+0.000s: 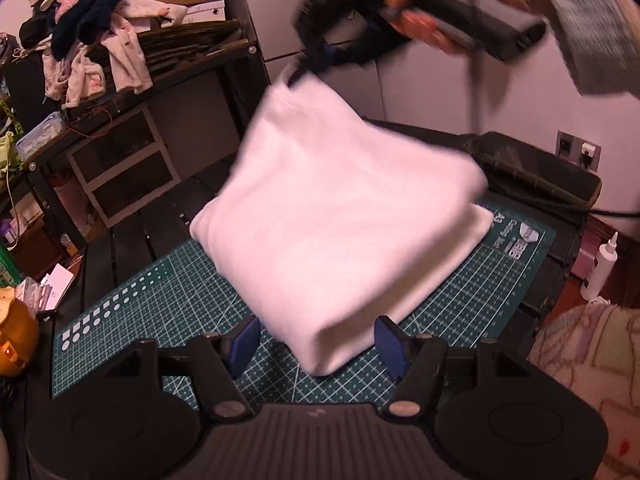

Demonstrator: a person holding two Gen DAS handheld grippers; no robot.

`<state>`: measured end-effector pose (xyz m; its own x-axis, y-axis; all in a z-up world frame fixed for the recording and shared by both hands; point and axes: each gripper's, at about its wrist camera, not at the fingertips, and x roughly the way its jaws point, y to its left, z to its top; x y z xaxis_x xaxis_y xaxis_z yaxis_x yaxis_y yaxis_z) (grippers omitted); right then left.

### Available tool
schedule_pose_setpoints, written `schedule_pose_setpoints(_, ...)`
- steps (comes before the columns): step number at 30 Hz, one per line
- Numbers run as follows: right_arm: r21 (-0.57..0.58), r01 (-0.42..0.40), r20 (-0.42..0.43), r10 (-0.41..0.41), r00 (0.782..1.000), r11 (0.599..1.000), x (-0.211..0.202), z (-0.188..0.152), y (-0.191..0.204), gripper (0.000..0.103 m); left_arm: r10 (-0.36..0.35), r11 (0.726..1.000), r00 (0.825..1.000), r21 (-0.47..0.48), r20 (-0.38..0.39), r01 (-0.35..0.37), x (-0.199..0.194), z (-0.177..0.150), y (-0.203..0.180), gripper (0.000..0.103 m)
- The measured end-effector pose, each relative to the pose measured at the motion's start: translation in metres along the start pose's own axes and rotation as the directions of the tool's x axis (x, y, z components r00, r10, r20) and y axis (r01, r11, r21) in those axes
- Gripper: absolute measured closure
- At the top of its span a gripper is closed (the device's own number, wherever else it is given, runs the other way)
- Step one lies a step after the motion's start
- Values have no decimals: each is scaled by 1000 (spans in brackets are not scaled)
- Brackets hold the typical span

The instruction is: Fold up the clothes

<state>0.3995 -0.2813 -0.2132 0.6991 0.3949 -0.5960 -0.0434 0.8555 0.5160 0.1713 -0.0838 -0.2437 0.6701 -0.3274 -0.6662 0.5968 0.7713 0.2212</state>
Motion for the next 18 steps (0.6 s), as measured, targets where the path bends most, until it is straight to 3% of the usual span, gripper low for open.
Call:
schedule_pose_setpoints(3,41,157,-97,-152,984,987,28,1,-27,96,-13,1000,1000,10,-15,13,5,1,-2,41)
schedule_pose_setpoints(5,119,203,-144,-185,972,972,38,-10,-54,93,-17,1000,1000,11,-14,17,4,0,-1,41)
schedule_pose_setpoints(6,174,185,-141,-161,977,967,37,-15,-66,89,-19,1000,1000,11,-13,19,4,0,-1,41)
schedule_pose_setpoints(8,255,157,-124,-129,984,954,33,-21,-81,71,-19,1000,1000,11,-10,19,1,-1,0,41)
schedule_pose_setpoints(9,312,127,-78,-108,991,941,21,-26,-91,70,-18,1000,1000,12,-7,18,-1,-2,0,41)
schedule_pose_setpoints(12,330,64,-41,-53,998,942,-6,-38,-98,69,-10,1000,1000,23,8,10,-5,-1,1,41)
schedule_pose_setpoints(15,299,-31,-127,72,989,954,-27,-65,-92,69,2,998,999,60,33,-4,-9,2,-2,41)
schedule_pose_setpoints(18,216,-61,-181,101,978,975,-56,-95,-81,68,18,995,999,93,47,-22,-10,5,-5,41)
